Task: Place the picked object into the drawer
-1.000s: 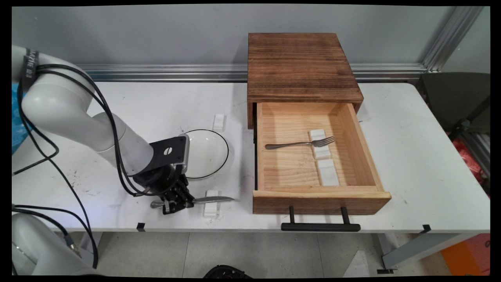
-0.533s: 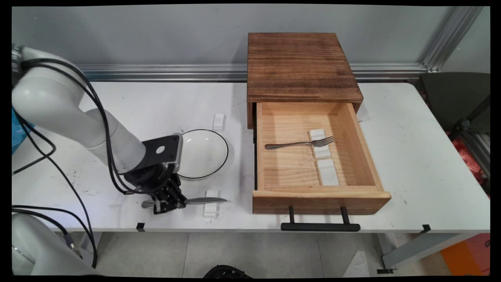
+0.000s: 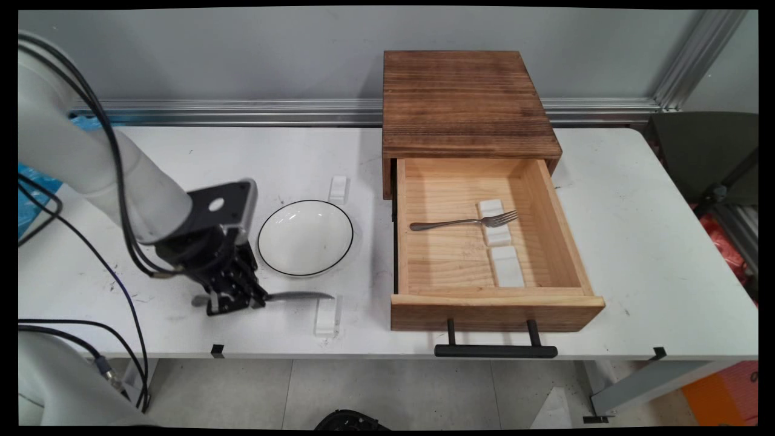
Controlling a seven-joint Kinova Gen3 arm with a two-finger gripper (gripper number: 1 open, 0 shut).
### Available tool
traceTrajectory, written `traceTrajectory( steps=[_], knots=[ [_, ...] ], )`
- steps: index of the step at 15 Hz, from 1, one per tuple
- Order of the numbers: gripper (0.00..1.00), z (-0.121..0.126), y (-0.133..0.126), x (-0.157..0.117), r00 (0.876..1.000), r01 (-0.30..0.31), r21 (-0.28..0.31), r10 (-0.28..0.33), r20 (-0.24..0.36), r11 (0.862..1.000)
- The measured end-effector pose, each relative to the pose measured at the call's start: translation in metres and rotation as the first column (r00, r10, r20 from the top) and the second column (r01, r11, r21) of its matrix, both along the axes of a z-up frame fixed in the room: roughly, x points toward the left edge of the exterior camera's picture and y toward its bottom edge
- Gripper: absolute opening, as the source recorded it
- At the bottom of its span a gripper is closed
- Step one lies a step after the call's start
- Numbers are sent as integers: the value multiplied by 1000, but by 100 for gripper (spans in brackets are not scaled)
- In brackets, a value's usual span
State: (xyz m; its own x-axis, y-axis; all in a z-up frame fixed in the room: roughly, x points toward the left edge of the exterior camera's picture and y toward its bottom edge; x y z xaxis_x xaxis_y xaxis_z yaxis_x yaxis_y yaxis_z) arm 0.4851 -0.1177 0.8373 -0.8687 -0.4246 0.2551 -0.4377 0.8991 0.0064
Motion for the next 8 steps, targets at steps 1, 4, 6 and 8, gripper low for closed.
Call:
traceTrajectory(
  steps=[1,4,6,8],
  knots=[
    [0,10,0,2,1000,1,-3,-1,4,1000],
    [0,39,0,5,1000,0,-12,0,17,1000],
    [0,58,-1,6,1000,1,-17,-1,23,1000],
    [0,73,-3,5,1000,1,-21,-1,24,1000]
  ],
)
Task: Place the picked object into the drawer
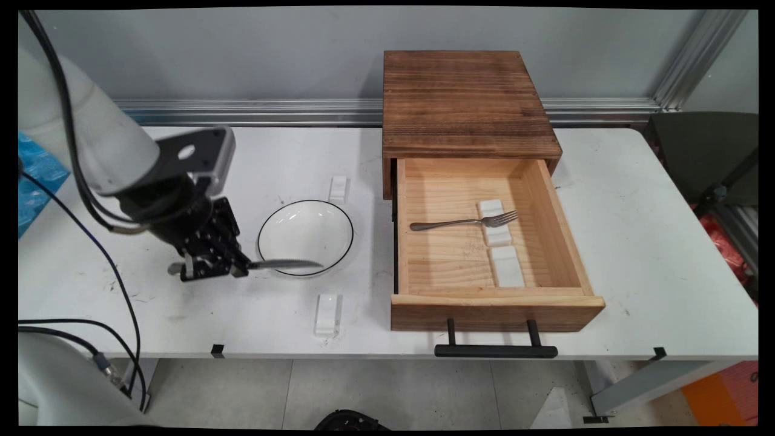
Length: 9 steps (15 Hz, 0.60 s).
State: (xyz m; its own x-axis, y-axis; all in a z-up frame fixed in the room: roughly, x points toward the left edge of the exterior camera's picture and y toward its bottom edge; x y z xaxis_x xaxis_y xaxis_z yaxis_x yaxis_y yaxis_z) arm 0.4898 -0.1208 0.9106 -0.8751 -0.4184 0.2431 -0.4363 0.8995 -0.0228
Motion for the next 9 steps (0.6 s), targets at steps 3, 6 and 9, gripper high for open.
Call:
traceTrajectory(
  steps=[3,6,9],
  knots=[
    [0,29,-7,-10,1000,-8,-11,8,-10,1000],
    [0,55,-21,-34,999,-16,-27,15,-43,1000],
    [0,69,-40,-64,997,-13,-49,9,-80,999]
  ],
)
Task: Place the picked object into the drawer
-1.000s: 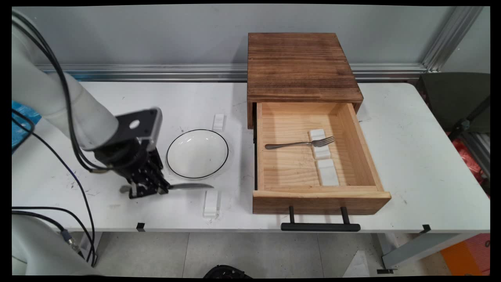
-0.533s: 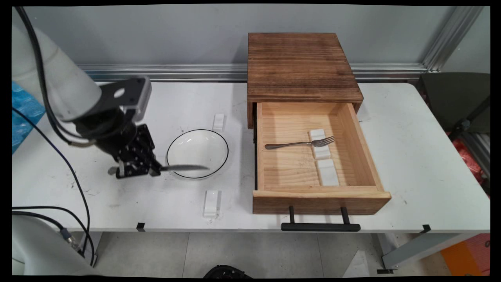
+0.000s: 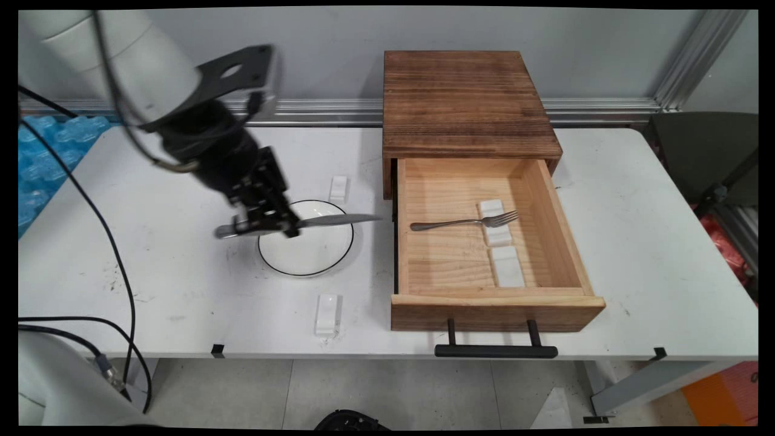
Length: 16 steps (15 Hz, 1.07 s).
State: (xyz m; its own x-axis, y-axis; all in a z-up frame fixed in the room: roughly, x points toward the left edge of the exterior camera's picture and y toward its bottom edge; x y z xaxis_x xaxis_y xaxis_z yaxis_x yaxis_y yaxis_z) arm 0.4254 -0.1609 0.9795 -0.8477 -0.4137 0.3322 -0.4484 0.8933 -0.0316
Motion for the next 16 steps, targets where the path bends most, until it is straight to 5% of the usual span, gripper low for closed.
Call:
traceTrajectory(
  steps=[8,16],
  knots=[
    [0,2,-59,-97,998,4,-46,-7,-63,999],
    [0,-51,-105,-180,998,12,-50,-15,-61,999]
  ],
)
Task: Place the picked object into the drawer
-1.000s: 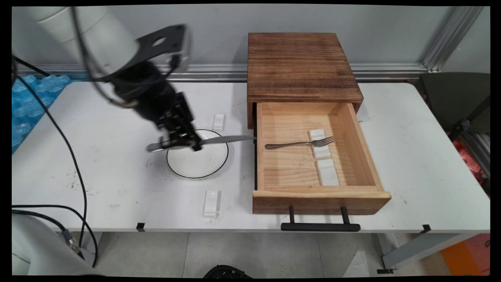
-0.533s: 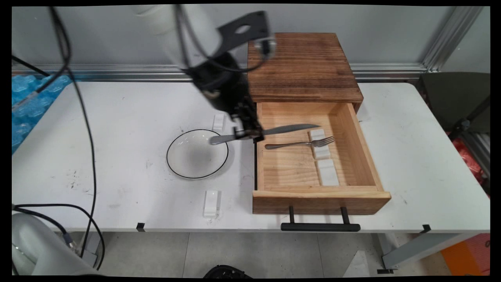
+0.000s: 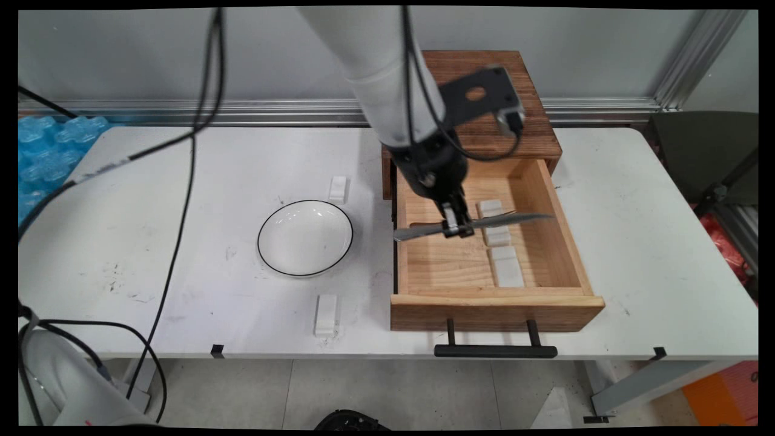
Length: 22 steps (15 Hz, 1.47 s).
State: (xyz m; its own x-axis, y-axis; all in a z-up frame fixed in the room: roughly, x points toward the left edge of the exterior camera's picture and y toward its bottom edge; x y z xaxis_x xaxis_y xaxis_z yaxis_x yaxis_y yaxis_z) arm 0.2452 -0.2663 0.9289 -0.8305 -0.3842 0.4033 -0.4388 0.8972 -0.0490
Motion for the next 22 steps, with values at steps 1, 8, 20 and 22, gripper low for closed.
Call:
traceTrajectory(
  steps=[1,8,20,22],
  knots=[
    [0,-8,-4,-7,1000,0,2,0,4,1000],
    [0,-59,-26,-37,1000,11,19,-12,28,1000],
    [0,-120,-46,-57,999,11,44,-13,49,999],
    [0,-124,-48,-57,999,8,45,-10,51,999]
  ],
)
